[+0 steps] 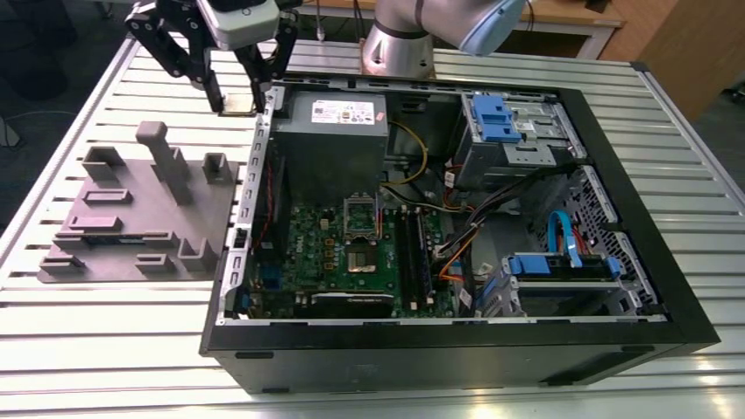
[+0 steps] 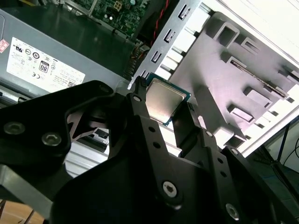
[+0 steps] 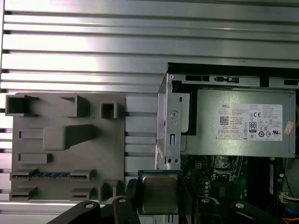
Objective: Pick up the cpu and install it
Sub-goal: 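Pick up the cpu and move it towards the insertion slot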
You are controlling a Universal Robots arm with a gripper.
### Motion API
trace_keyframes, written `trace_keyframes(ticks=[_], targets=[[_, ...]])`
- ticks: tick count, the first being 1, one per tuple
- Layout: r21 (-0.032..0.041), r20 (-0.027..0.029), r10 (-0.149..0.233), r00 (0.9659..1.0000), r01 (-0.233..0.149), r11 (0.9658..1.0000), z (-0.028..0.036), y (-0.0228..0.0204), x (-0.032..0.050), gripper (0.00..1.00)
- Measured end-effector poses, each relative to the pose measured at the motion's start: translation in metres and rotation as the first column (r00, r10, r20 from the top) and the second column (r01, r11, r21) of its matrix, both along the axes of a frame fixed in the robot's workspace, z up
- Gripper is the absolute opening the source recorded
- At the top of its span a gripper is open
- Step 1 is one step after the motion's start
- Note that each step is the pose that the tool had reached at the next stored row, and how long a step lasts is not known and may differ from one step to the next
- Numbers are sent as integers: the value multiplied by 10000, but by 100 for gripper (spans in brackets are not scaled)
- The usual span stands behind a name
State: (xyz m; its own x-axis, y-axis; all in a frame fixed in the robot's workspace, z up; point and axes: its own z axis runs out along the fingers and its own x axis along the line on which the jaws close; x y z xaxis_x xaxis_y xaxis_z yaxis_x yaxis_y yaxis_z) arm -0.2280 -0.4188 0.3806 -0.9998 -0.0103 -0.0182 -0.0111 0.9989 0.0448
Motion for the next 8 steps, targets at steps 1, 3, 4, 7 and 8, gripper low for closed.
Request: trace_keyframes(ticks=[1,3,4,7,8], targets=[[-1,-1,1,10000,-1,10000,0,0,11,47],[-1,-1,1,10000,-1,10000,0,0,13,47],[-1,-1,1,10000,-1,10000,1,0,13,47],[-1,-1,1,10000,-1,10000,1,0,25,47],[-1,-1,1,10000,-1,10000,0,0,33,47]])
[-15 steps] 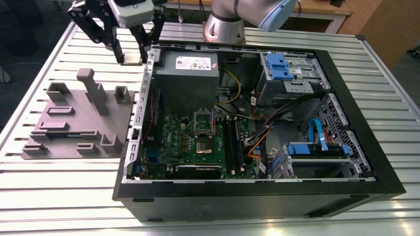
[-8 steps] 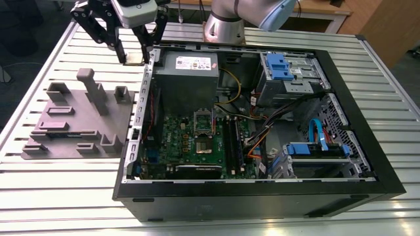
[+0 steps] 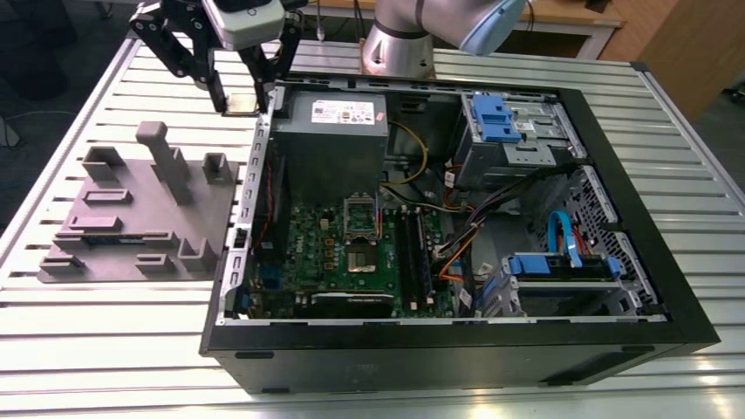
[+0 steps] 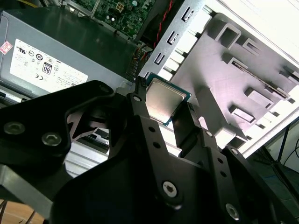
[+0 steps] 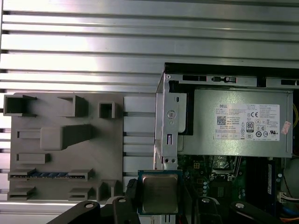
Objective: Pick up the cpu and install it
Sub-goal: 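Pick up the cpu and move it towards the insertion slot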
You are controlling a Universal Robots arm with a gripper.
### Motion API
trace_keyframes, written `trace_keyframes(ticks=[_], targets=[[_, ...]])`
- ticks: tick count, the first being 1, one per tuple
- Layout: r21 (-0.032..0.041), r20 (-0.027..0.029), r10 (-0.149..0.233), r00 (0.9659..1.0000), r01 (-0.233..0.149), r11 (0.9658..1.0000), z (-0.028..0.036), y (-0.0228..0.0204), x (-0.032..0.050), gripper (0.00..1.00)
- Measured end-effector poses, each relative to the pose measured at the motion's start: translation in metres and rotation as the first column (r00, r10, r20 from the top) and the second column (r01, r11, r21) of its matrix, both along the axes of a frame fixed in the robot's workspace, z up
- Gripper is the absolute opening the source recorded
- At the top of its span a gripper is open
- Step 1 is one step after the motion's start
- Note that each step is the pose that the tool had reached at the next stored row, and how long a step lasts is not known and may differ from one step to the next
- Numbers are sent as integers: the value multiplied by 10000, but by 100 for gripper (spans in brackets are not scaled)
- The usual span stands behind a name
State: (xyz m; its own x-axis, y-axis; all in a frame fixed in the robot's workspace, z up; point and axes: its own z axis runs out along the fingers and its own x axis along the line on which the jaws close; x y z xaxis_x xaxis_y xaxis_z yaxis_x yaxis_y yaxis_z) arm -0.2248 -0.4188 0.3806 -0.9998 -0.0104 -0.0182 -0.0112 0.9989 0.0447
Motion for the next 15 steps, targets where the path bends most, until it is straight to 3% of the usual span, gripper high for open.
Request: trace_keyframes(ticks=[15], targets=[[0,0,1,10000,-1,10000,0,0,5,47]])
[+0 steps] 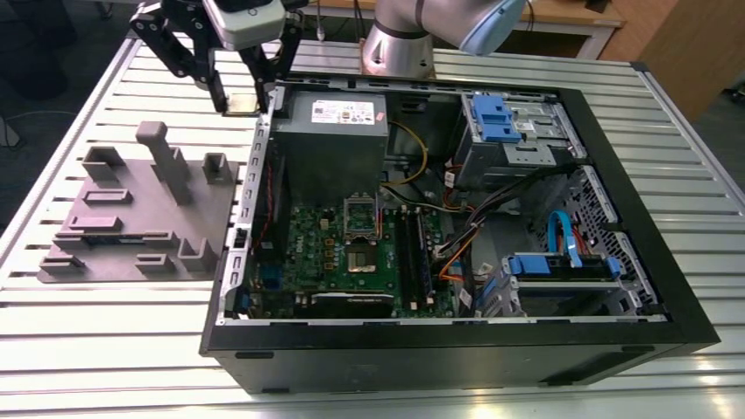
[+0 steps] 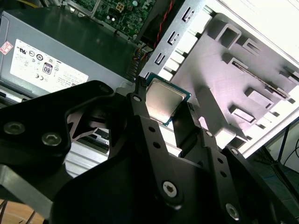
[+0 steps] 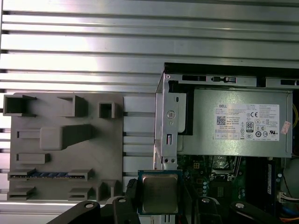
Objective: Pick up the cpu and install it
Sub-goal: 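Pick up the cpu and move it towards the insertion slot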
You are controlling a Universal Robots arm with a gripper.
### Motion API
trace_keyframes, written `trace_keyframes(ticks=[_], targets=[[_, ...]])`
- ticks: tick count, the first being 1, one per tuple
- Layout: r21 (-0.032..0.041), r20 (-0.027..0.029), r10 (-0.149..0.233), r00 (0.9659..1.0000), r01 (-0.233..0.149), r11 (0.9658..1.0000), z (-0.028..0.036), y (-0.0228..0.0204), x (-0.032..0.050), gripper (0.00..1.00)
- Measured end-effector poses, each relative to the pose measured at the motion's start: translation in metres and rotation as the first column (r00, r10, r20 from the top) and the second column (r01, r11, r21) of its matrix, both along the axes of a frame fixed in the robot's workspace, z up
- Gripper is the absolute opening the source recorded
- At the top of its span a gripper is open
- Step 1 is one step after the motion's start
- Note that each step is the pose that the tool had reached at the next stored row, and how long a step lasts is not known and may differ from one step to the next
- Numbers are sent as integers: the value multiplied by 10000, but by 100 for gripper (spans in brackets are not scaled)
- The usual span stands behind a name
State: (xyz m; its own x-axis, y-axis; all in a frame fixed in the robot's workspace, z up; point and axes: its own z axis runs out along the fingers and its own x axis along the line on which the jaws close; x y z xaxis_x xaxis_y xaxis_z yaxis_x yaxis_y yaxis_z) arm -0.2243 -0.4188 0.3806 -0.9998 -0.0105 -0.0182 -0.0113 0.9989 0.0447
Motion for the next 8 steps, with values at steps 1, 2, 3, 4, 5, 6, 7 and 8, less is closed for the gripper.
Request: trace_keyframes(ticks=[1,2,3,4,5,6,7,8], targets=[[-1,1,0,10000,0,10000,0,0,3,47],[-1,1,1,10000,-1,10000,0,0,8,47],[-1,-1,0,10000,0,10000,0,0,14,47],[0,0,-1,10000,1,10000,0,0,23,47],[0,-1,0,10000,0,10000,0,0,35,47],[0,0,0,10000,0,10000,0,0,46,47],[0,0,-1,10000,1,10000,0,0,58,47],[0,0,0,10000,0,10000,0,0,70,47]])
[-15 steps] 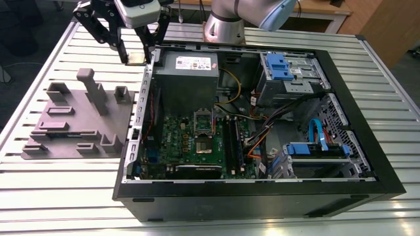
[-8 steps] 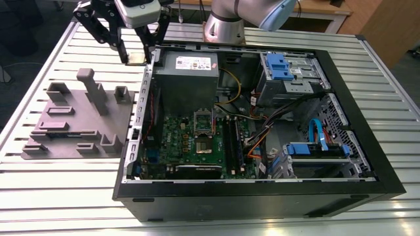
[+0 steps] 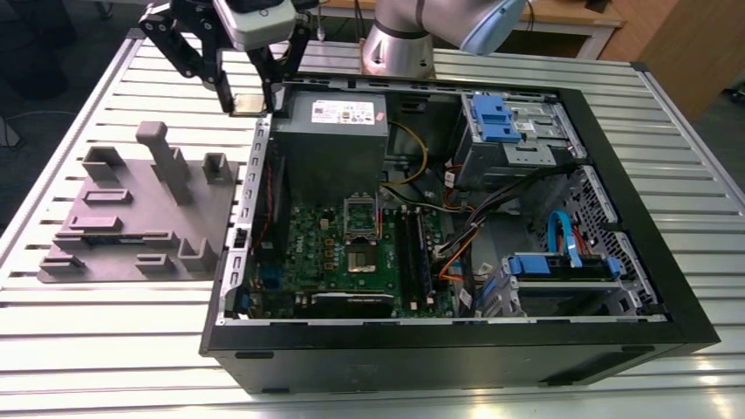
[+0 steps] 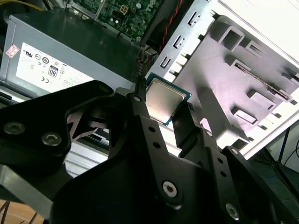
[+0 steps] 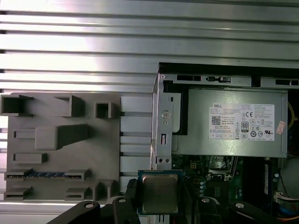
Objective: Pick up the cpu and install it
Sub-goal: 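Pick up the cpu and move it towards the insertion slot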
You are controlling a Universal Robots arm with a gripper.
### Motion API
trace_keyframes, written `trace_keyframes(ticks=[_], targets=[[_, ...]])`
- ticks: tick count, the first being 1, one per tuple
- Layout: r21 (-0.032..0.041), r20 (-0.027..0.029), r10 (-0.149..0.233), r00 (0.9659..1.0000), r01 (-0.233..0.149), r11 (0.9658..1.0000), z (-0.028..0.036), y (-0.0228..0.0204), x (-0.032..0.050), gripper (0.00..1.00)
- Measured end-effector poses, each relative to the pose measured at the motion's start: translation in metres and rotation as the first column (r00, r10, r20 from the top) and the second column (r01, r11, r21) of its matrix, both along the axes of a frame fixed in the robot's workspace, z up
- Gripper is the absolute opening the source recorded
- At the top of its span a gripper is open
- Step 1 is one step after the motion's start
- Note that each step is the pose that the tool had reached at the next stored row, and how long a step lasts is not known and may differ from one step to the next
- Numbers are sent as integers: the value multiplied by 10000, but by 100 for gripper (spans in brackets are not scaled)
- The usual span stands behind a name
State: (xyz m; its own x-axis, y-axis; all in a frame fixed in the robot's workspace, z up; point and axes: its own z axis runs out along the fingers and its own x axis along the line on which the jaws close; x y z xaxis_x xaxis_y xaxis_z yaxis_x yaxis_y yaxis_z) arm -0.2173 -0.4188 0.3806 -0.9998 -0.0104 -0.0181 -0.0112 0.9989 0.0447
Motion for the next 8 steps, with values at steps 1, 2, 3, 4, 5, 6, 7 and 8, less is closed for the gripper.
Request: trace_keyframes(ticks=[1,2,3,4,5,6,7,8], targets=[[0,0,0,10000,0,10000,0,0,11,47],[0,0,0,10000,0,10000,0,0,18,47],[0,0,0,10000,0,10000,0,-4,22,47],[0,0,0,10000,0,10000,0,-10,23,47],[0,1,0,10000,0,10000,0,-20,24,47],[0,0,0,10000,0,10000,0,-33,25,47],[0,0,0,10000,0,10000,0,-46,25,47],[1,1,0,10000,0,10000,0,-60,26,47]])
